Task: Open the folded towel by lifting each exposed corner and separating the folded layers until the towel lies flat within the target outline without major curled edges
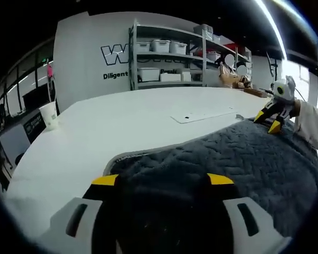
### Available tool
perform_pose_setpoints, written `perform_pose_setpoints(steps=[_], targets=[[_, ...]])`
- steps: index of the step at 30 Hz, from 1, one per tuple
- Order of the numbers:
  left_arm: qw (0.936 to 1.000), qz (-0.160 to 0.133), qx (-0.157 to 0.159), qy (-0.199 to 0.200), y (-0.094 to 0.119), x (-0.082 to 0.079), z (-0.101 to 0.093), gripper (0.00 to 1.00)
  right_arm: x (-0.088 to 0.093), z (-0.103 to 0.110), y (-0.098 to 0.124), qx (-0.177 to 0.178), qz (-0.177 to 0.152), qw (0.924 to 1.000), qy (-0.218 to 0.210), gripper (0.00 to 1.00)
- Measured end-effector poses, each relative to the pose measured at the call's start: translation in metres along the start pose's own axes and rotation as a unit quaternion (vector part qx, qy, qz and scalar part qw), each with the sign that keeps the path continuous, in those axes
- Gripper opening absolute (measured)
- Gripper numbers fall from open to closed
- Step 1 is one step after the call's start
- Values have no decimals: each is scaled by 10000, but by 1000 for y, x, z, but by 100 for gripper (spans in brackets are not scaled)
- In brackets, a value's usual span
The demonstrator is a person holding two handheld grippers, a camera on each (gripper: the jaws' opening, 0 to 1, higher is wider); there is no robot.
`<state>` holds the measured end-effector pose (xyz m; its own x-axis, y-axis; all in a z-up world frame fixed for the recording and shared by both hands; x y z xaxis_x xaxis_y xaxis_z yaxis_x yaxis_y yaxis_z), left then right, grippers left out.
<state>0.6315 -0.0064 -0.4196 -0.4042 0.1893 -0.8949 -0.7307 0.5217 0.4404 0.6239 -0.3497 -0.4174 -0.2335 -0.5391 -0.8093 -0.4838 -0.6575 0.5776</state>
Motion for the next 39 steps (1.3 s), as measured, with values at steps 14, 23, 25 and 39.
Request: perform_pose_setpoints(steps=[14,23,25,39], targets=[[9999,-80,69,-56,0,1,4,68,7,3,10,-92,175,9998,69,38],[9999,-75,67,-73,-1,0,4,67,3,9,11,-202,209,9994,-166,49],[10000,-50,68,-53,-1,-1,3,68,3,12,12,-139,322,9994,-43,49],[9995,-149,226,185,18,-18,-4,91,21,15,56,186,655,9976,-137,73]])
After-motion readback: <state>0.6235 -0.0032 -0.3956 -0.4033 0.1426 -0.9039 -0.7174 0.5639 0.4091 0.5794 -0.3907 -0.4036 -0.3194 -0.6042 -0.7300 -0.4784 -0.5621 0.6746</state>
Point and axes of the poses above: the point that each gripper's makers call its tool centre point, and the gripper's own axes: y roughly backward along the fingers, z roughly to its left, x roughly out of its underside, the point moved 4 cm from there along y, roughly backward along the fingers, and after that the axes turned 10 degrees about x, right-handed, at the moved point
